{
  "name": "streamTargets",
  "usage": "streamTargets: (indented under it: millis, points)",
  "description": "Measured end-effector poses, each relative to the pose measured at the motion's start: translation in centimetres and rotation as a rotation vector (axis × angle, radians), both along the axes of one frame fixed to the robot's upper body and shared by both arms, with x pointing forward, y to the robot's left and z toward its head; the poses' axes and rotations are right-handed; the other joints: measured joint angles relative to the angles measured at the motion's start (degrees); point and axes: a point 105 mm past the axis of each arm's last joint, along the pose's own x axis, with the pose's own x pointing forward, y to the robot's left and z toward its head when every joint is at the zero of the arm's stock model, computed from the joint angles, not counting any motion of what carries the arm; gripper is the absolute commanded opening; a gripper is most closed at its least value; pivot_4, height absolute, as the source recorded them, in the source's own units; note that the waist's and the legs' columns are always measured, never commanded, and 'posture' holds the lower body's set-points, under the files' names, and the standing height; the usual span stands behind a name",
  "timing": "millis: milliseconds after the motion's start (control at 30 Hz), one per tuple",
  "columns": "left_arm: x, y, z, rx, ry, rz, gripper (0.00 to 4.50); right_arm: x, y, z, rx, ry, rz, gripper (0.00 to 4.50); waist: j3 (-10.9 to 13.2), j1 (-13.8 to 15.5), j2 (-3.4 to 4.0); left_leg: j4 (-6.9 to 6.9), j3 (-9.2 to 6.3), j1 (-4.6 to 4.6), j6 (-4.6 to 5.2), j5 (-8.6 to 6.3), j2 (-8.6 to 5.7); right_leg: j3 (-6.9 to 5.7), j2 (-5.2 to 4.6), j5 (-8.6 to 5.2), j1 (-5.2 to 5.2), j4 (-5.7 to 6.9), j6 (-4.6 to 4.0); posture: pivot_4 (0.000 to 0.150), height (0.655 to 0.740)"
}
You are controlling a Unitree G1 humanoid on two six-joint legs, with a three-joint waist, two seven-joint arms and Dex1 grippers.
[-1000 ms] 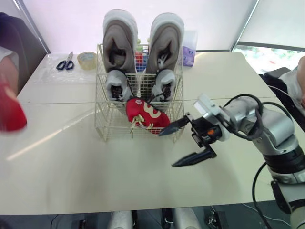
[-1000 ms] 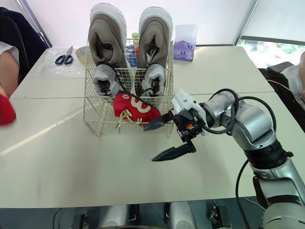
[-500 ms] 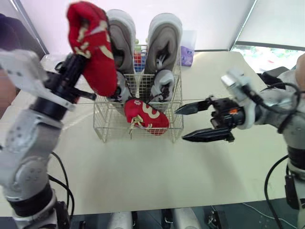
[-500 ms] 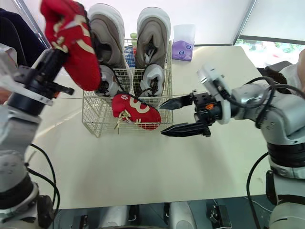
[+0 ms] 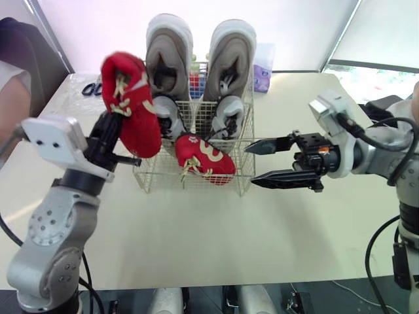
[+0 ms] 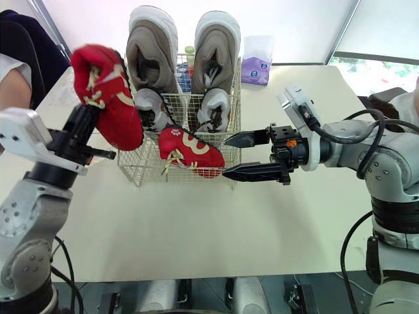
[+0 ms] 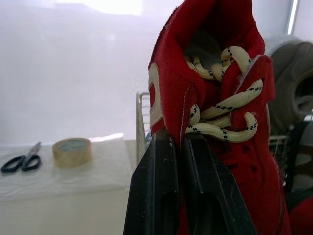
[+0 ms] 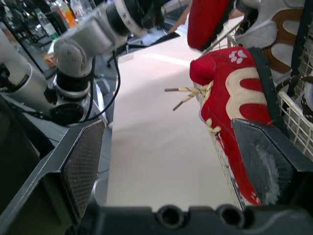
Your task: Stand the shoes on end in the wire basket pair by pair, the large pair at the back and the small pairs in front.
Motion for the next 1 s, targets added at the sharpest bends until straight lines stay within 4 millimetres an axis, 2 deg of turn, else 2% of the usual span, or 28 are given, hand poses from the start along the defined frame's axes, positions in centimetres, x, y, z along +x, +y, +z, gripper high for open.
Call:
streamTargets:
  millis: [167, 500, 667, 767, 1000]
  points:
    - [0.1, -0.4, -1.7, 0.035, -0.006, 0.023, 0.05, 0.3, 0.1, 0.1, 0.012, 0.005, 0.002, 4.5, -0.01, 0.14, -0.01, 0.02, -0.03, 0.01, 0.0, 0.0, 0.0, -0.01, -0.01, 0.0, 0.04, -0.01, -0.01, 0.15, 0.74]
    - [0.8, -1.0, -2.9, 0.143, -0.103, 0.076, 0.05, 0.5, 0.4, 0.2, 0.033, 0.003, -0.005, 4.5, -0.11, 0.06, 0.12, 0.01, -0.03, 0.04, 0.01, -0.01, 0.07, -0.01, -0.01, 0.0, 0.05, -0.01, -0.01, 0.15, 0.74]
    - [1.3, -1.4, -2.5, 0.177, -0.13, 0.083, 0.05, 0.7, 0.6, 0.1, 0.043, 0.003, -0.013, 4.5, -0.11, 0.17, 0.12, 0.02, -0.05, 0.03, 0.02, 0.0, 0.06, -0.04, -0.02, 0.0, 0.06, -0.01, -0.01, 0.15, 0.74]
    - [2.1, -1.8, -1.5, 0.16, -0.148, 0.077, 0.05, 0.8, 0.7, 0.1, 0.044, 0.003, -0.016, 4.5, -0.11, 0.07, 0.11, 0.02, -0.06, 0.0, 0.02, 0.0, 0.06, -0.05, -0.01, 0.0, 0.05, -0.01, 0.0, 0.15, 0.74]
    - [1.7, -1.9, -0.8, 0.153, -0.15, 0.086, 0.05, 0.8, 0.9, 0.1, 0.056, 0.005, -0.011, 4.5, -0.11, 0.01, 0.11, 0.02, -0.08, 0.01, 0.03, 0.0, 0.08, -0.07, 0.0, 0.0, 0.05, 0.0, 0.0, 0.15, 0.74]
